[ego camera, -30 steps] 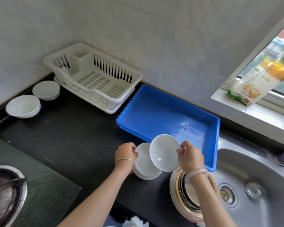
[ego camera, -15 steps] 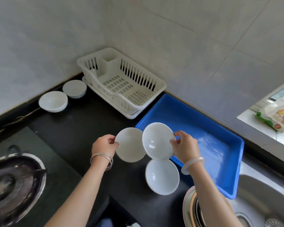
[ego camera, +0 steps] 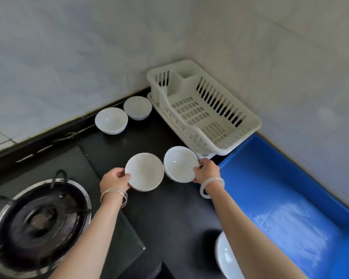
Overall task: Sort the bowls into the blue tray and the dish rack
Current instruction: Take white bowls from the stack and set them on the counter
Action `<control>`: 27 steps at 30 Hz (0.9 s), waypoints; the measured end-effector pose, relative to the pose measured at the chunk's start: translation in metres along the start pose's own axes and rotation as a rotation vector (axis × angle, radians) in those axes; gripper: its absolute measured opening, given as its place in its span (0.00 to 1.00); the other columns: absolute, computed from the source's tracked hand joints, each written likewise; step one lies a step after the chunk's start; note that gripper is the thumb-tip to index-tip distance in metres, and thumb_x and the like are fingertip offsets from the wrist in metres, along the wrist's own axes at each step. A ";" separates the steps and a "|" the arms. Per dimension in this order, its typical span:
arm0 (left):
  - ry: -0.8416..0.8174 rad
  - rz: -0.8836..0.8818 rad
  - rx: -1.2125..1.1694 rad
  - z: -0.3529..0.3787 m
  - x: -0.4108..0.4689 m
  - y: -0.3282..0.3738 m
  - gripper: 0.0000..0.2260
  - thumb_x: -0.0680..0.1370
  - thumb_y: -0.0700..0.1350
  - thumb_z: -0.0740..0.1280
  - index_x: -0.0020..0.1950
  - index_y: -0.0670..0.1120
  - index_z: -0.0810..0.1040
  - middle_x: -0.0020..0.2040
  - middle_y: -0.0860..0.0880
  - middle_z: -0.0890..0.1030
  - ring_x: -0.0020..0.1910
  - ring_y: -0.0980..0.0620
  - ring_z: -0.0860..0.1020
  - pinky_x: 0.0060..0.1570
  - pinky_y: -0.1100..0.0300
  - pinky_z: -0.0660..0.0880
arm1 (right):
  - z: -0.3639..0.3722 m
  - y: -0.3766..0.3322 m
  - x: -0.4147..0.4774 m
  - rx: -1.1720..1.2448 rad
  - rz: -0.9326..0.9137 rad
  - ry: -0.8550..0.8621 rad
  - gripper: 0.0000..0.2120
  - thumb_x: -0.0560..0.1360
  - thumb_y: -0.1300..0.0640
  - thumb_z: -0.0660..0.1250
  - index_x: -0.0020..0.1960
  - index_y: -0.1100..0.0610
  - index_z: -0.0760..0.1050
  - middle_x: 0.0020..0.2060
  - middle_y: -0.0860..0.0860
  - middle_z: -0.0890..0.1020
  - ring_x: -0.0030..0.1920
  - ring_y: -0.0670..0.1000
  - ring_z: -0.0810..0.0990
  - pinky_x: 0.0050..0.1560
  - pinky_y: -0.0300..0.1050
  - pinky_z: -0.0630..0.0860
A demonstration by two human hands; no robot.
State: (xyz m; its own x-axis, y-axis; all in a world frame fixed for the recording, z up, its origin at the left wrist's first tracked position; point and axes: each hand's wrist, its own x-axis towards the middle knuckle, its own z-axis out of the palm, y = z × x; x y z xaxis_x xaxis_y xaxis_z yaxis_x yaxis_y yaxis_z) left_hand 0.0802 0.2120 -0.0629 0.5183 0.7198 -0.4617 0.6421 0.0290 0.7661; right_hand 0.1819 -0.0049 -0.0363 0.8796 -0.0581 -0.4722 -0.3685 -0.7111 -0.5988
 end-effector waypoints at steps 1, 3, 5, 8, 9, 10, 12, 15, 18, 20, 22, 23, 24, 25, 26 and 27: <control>0.012 -0.007 -0.003 0.000 0.006 0.000 0.08 0.69 0.37 0.65 0.44 0.46 0.80 0.41 0.47 0.82 0.30 0.55 0.77 0.31 0.64 0.74 | 0.006 -0.003 0.007 -0.001 0.017 -0.006 0.12 0.73 0.63 0.59 0.56 0.58 0.73 0.35 0.48 0.72 0.29 0.49 0.78 0.42 0.55 0.83; 0.029 -0.025 -0.026 0.002 0.018 0.001 0.09 0.69 0.37 0.65 0.46 0.45 0.81 0.44 0.46 0.83 0.36 0.49 0.80 0.39 0.56 0.80 | 0.018 -0.009 0.018 0.000 0.048 -0.012 0.13 0.74 0.64 0.59 0.58 0.58 0.72 0.35 0.49 0.72 0.29 0.51 0.78 0.43 0.54 0.82; 0.044 -0.046 -0.036 0.005 0.028 0.000 0.10 0.68 0.37 0.66 0.48 0.45 0.81 0.46 0.43 0.83 0.45 0.42 0.81 0.48 0.47 0.80 | 0.027 -0.015 0.027 0.006 0.072 -0.003 0.14 0.74 0.64 0.59 0.59 0.58 0.71 0.36 0.51 0.74 0.31 0.53 0.79 0.42 0.53 0.82; 0.062 -0.076 -0.054 0.007 0.039 -0.002 0.11 0.69 0.37 0.65 0.48 0.45 0.81 0.44 0.43 0.83 0.45 0.41 0.81 0.49 0.45 0.80 | 0.037 -0.021 0.037 0.025 0.097 0.000 0.13 0.75 0.63 0.59 0.59 0.58 0.70 0.41 0.55 0.76 0.35 0.55 0.80 0.41 0.51 0.82; 0.066 -0.087 -0.066 0.008 0.042 -0.003 0.11 0.69 0.37 0.66 0.48 0.45 0.81 0.44 0.44 0.83 0.45 0.41 0.81 0.49 0.45 0.80 | 0.040 -0.023 0.040 0.029 0.103 -0.003 0.12 0.74 0.63 0.59 0.58 0.57 0.70 0.41 0.55 0.76 0.37 0.56 0.81 0.42 0.51 0.82; 0.072 -0.096 -0.079 0.009 0.044 -0.003 0.11 0.69 0.37 0.66 0.49 0.44 0.81 0.44 0.43 0.83 0.45 0.41 0.81 0.49 0.45 0.80 | 0.042 -0.024 0.043 0.029 0.108 -0.007 0.11 0.74 0.63 0.59 0.57 0.57 0.69 0.41 0.55 0.76 0.39 0.57 0.82 0.44 0.52 0.82; 0.086 -0.111 -0.103 0.010 0.048 -0.003 0.11 0.69 0.37 0.66 0.49 0.44 0.81 0.44 0.42 0.82 0.43 0.41 0.80 0.49 0.46 0.80 | 0.047 -0.025 0.048 0.038 0.117 -0.013 0.08 0.74 0.63 0.60 0.53 0.56 0.68 0.41 0.55 0.76 0.41 0.57 0.81 0.46 0.55 0.82; 0.107 -0.126 -0.153 0.013 0.049 -0.004 0.10 0.71 0.36 0.66 0.51 0.42 0.80 0.45 0.42 0.82 0.37 0.47 0.78 0.44 0.52 0.80 | 0.055 -0.026 0.055 0.056 0.130 0.009 0.08 0.74 0.65 0.62 0.51 0.56 0.68 0.38 0.52 0.73 0.36 0.52 0.77 0.44 0.56 0.82; 0.094 -0.132 -0.219 0.015 0.050 -0.008 0.11 0.73 0.36 0.66 0.54 0.41 0.79 0.50 0.42 0.81 0.41 0.47 0.78 0.43 0.56 0.79 | 0.058 -0.026 0.059 0.129 0.153 0.001 0.08 0.75 0.64 0.62 0.51 0.55 0.67 0.39 0.51 0.73 0.34 0.51 0.76 0.44 0.55 0.82; 0.046 -0.159 -0.306 0.016 0.046 -0.009 0.11 0.75 0.38 0.64 0.57 0.42 0.77 0.54 0.43 0.80 0.45 0.45 0.78 0.47 0.54 0.78 | 0.057 -0.024 0.056 0.299 0.215 -0.046 0.09 0.76 0.63 0.62 0.54 0.53 0.67 0.45 0.52 0.73 0.34 0.50 0.77 0.43 0.53 0.83; -0.013 -0.244 -0.431 0.015 0.041 -0.009 0.13 0.77 0.40 0.63 0.61 0.44 0.74 0.56 0.46 0.76 0.49 0.43 0.78 0.52 0.50 0.78 | 0.055 -0.019 0.051 0.523 0.301 -0.126 0.14 0.77 0.61 0.62 0.60 0.50 0.67 0.50 0.53 0.75 0.38 0.53 0.80 0.41 0.51 0.83; -0.043 -0.295 -0.488 0.014 0.037 -0.011 0.14 0.77 0.40 0.62 0.63 0.45 0.72 0.57 0.47 0.75 0.51 0.42 0.79 0.52 0.50 0.77 | 0.054 -0.015 0.048 0.668 0.349 -0.177 0.16 0.77 0.60 0.63 0.62 0.49 0.67 0.53 0.55 0.76 0.41 0.55 0.82 0.40 0.50 0.83; -0.074 -0.336 -0.537 0.014 0.033 -0.012 0.15 0.78 0.41 0.62 0.64 0.46 0.71 0.57 0.47 0.73 0.52 0.41 0.79 0.51 0.51 0.78 | 0.055 -0.011 0.044 0.820 0.398 -0.227 0.18 0.77 0.61 0.63 0.64 0.48 0.67 0.54 0.56 0.77 0.45 0.56 0.83 0.39 0.50 0.82; -0.108 -0.362 -0.584 0.013 0.030 -0.015 0.16 0.78 0.41 0.62 0.66 0.46 0.70 0.58 0.46 0.73 0.53 0.40 0.79 0.49 0.52 0.78 | 0.057 -0.007 0.040 0.948 0.432 -0.258 0.20 0.77 0.61 0.63 0.66 0.48 0.67 0.56 0.56 0.77 0.48 0.58 0.83 0.38 0.49 0.82; -0.139 -0.379 -0.634 0.014 0.027 -0.016 0.17 0.77 0.41 0.62 0.66 0.47 0.70 0.58 0.45 0.73 0.53 0.39 0.79 0.47 0.53 0.77 | 0.061 -0.004 0.038 1.032 0.429 -0.272 0.21 0.77 0.62 0.63 0.68 0.49 0.67 0.58 0.57 0.76 0.51 0.59 0.82 0.38 0.48 0.83; -0.159 -0.388 -0.679 0.014 0.024 -0.018 0.18 0.77 0.40 0.63 0.67 0.46 0.69 0.59 0.44 0.74 0.53 0.39 0.79 0.45 0.54 0.77 | 0.065 -0.002 0.035 1.076 0.388 -0.272 0.21 0.77 0.64 0.62 0.69 0.52 0.66 0.61 0.59 0.74 0.56 0.60 0.79 0.40 0.47 0.83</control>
State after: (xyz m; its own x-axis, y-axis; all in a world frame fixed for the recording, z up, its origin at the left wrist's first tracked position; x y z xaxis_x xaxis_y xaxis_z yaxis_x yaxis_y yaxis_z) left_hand 0.0893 0.2185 -0.0937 0.4350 0.4658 -0.7706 0.3357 0.7102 0.6188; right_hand 0.1937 0.0406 -0.0934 0.6073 0.1035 -0.7877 -0.7765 0.2870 -0.5610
